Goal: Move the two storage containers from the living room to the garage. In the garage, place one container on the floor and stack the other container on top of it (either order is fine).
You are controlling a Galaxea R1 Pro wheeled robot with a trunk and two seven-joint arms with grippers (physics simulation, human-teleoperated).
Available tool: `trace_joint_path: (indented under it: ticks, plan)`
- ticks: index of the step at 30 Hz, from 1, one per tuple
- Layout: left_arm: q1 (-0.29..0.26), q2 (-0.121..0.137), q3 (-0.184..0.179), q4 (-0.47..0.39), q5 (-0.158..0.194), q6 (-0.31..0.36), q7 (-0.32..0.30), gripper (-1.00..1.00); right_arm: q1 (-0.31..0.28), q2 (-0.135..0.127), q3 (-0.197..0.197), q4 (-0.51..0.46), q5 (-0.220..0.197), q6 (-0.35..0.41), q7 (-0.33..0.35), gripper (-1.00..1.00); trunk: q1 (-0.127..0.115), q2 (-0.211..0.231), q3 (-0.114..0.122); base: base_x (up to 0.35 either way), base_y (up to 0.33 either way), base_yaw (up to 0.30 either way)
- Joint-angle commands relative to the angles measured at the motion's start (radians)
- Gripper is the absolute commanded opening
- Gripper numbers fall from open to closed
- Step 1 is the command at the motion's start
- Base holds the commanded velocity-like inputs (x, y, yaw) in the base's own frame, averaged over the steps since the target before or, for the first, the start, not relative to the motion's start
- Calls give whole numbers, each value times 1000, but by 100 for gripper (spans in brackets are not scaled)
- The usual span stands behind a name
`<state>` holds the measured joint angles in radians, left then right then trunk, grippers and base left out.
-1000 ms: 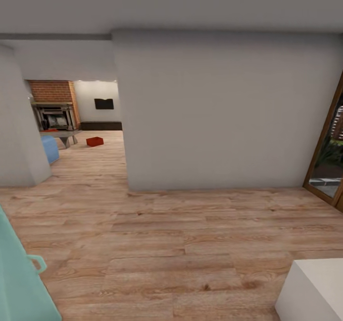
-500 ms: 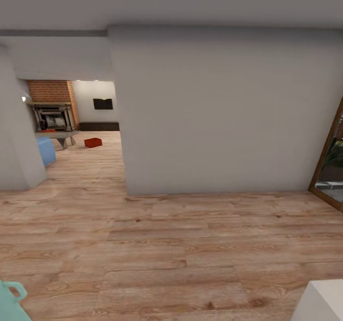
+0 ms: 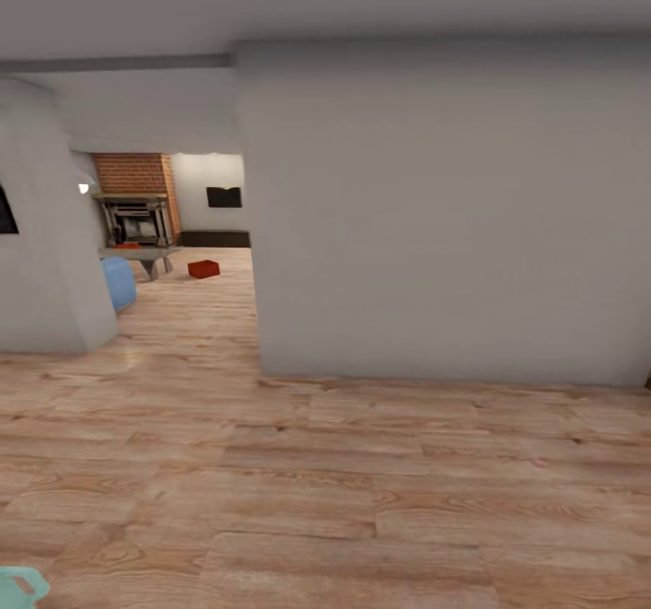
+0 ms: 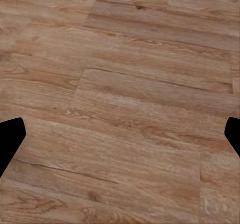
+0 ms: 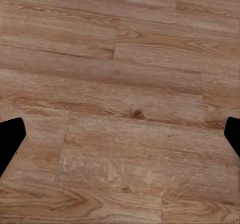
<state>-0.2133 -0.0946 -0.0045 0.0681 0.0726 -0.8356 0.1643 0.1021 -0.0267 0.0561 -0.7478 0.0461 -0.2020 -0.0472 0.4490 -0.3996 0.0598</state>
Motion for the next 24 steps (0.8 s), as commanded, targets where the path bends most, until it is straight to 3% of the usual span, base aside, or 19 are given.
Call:
trace_joint_path:
  ticks: [1,21,24]
  plan:
    - [-1,0,-1,4,7,-6,-3,100,1,-1,3,-1,5,-1,-5,100,1,0,0,327,0,293]
    - [-1,-5,-2,4,0,-3,-3,100,1,-1,2,-1,5,-1,-5,100,1,0,-2,327,0,294]
    - [-1,-5,-3,4,0,-4,-2,100,1,-1,2,-1,6,-2,-5,100,1,0,-3,292,0,110]
